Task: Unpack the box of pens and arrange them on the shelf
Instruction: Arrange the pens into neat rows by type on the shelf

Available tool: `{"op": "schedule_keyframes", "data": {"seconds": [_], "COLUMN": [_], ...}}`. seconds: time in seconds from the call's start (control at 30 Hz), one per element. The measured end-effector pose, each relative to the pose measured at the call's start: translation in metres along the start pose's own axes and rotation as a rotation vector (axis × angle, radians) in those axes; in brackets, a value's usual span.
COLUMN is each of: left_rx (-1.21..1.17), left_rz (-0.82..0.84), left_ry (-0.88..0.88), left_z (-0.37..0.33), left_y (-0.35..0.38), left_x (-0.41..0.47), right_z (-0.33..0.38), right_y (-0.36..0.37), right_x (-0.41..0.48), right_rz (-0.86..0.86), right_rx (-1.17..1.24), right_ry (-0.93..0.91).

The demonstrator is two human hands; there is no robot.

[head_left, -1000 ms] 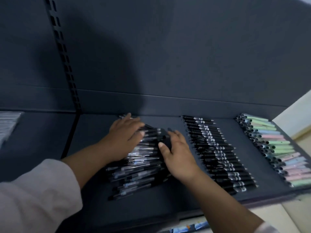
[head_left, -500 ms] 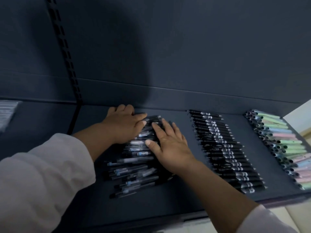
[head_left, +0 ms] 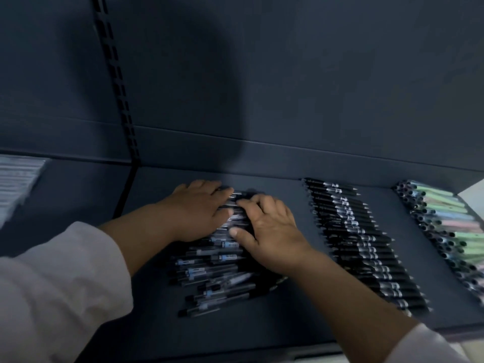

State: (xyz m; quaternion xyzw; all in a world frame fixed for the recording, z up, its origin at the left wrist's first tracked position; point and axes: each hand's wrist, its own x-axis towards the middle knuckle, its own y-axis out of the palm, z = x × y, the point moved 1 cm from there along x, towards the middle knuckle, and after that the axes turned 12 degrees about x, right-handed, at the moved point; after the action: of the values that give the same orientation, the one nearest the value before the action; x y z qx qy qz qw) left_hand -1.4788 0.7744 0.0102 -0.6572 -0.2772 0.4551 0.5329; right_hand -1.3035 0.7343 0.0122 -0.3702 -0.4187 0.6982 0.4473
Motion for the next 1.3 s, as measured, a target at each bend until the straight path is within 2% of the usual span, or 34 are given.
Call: {"op": "schedule_keyframes", "data": {"seconds": [0.13, 0.2, 0.27, 0.33, 0.4, 0.5, 0.6, 0.73, 0.9, 1.03, 1.13, 1.3], "left_rx": [-0.031, -0.144, -0.401, -0.694, -0.912, -1.061, -1.111, -1.115, -1.009, -0.974, -0.618, -0.157], "left_rz": [-0.022, -0.102, -0.250, -0.397, -0.481, -0.505, -0.491, -0.530, -0.394, -0.372, -0.274, -0.019], "left_ry": [-0.052, -0.113, -0.220, -0.343, -0.404, -0.357, -0.326, -0.365, -0.303, -0.290, -0.242, -0.016], "left_z": [0.003, 0.007, 0.012, 0.014, 0.007, -0.010, -0.017, -0.006, -0.013, -0.006, -0.009, -0.044], "left_y": [0.001, 0.000, 0.000, 0.005, 0.009, 0.011, 0.012, 0.014, 0.011, 0.007, 0.002, 0.009], "left_x": [0.006, 0.008, 0.007, 0.001, -0.004, -0.002, 0.002, 0.000, 0.006, -0.003, -0.023, -0.062], "right_z": [-0.001, -0.005, -0.013, -0.024, -0.029, -0.017, -0.006, -0.016, -0.007, -0.012, -0.021, -0.005], "right_y": [0.004, 0.003, 0.001, 0.000, 0.001, 0.008, 0.013, 0.006, 0.007, -0.001, -0.005, 0.002], "right_x": [0.011, 0.013, 0.012, 0.010, 0.010, 0.015, 0.021, 0.024, 0.035, 0.028, 0.007, -0.030], "right_rz": [0.031, -0.019, -0.191, -0.324, -0.332, -0.267, -0.281, -0.404, -0.315, -0.346, -0.326, -0.128], "right_rx": [0.042, 0.106, 0.238, 0.419, 0.534, 0.603, 0.662, 0.713, 0.706, 0.718, 0.631, 0.418], "right_ry": [0.076, 0.070, 0.077, 0.159, 0.230, 0.180, 0.142, 0.204, 0.173, 0.164, 0.136, 0.020]}}
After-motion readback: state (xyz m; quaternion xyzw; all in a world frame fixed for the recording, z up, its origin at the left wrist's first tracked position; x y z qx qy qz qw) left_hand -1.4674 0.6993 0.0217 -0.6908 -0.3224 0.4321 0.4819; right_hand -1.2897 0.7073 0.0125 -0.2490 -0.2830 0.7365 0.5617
